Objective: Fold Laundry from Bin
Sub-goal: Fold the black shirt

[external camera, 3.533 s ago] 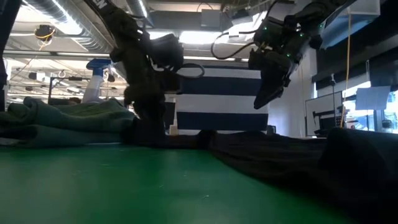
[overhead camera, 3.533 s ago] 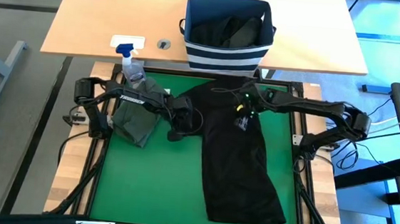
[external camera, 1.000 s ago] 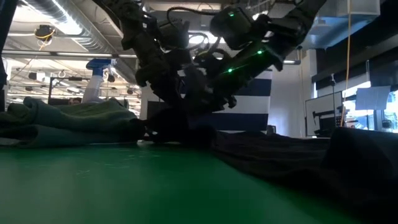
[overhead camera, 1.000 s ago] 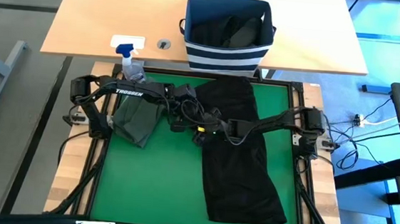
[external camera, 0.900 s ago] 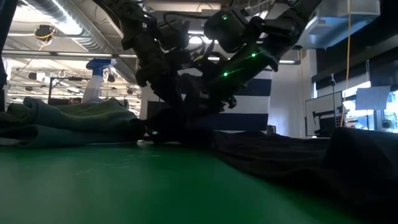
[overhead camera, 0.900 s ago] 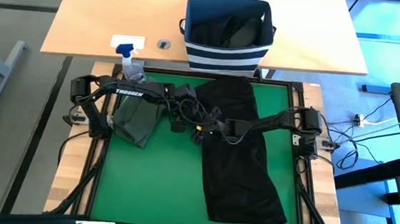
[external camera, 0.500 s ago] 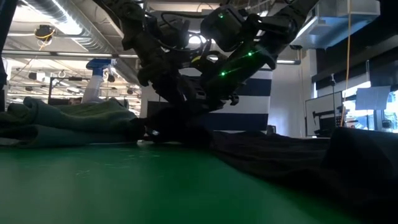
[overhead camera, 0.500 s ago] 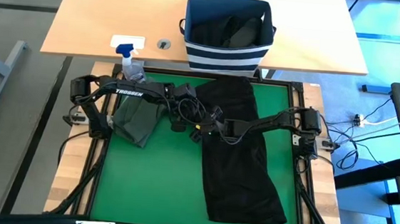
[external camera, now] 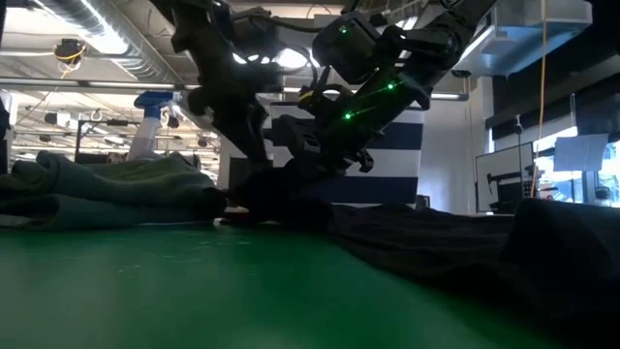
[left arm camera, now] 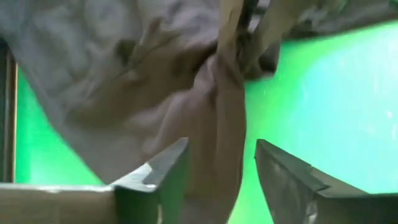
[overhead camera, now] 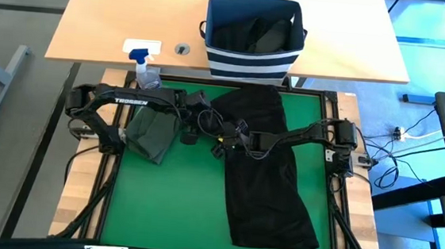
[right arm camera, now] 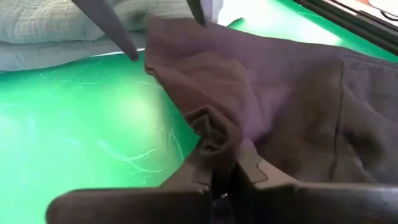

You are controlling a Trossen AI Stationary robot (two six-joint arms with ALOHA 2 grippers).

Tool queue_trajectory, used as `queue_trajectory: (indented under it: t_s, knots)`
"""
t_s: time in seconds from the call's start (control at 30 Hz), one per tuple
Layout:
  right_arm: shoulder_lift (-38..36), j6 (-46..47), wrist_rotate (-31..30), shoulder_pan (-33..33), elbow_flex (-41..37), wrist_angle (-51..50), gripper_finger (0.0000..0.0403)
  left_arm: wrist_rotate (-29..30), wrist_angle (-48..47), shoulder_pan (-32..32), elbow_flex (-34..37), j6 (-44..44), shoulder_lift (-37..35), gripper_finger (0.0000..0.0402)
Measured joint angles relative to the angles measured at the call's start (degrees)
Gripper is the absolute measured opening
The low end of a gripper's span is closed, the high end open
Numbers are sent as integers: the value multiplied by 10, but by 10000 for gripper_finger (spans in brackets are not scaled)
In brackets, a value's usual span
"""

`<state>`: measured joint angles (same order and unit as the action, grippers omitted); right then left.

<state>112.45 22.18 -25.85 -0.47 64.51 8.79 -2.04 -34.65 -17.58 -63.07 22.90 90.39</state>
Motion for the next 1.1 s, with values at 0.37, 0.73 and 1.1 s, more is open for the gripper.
queue_trajectory:
  t_s: [0.37,0.73,1.1]
  knots:
    - [0,5,9,-3,0,-1,19,13,34,-1,34,-2,28,222]
    - [0,8,10,-3,0,-1,20,59,145,3,63,0,95,221]
    - [0,13,10,-3,0,0,21,151,148,1,63,43,97,187]
